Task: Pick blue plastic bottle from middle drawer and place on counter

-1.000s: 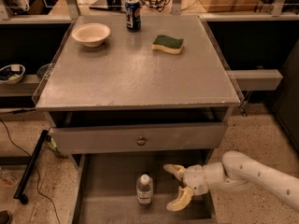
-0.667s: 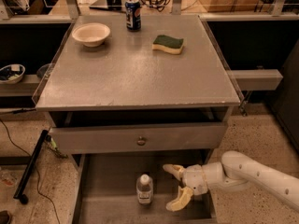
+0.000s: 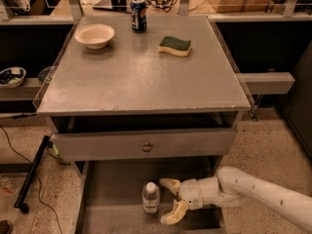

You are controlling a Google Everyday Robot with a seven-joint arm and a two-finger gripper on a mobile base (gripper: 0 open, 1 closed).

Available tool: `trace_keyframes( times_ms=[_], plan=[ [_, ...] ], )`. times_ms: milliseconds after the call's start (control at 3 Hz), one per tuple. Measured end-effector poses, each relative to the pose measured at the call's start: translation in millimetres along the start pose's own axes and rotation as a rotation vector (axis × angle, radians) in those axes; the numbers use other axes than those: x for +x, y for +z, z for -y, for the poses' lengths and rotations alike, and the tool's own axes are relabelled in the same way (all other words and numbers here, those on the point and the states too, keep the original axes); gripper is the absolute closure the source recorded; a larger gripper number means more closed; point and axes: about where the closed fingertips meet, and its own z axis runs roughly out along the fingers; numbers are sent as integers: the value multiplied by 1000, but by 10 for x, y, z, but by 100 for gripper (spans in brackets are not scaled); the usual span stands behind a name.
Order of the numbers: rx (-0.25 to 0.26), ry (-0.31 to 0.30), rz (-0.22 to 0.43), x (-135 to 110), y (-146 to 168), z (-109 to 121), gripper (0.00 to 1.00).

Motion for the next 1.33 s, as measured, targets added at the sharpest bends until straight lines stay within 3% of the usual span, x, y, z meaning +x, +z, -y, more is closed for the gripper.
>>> trace_keyframes(
  times_ms=[667,1000,1333],
  plan=[
    [93,-14,13,-67,166,91,0],
    [92,-14,13,-66,170,89,0],
    [82,36,7,143,535,51,0]
  ],
)
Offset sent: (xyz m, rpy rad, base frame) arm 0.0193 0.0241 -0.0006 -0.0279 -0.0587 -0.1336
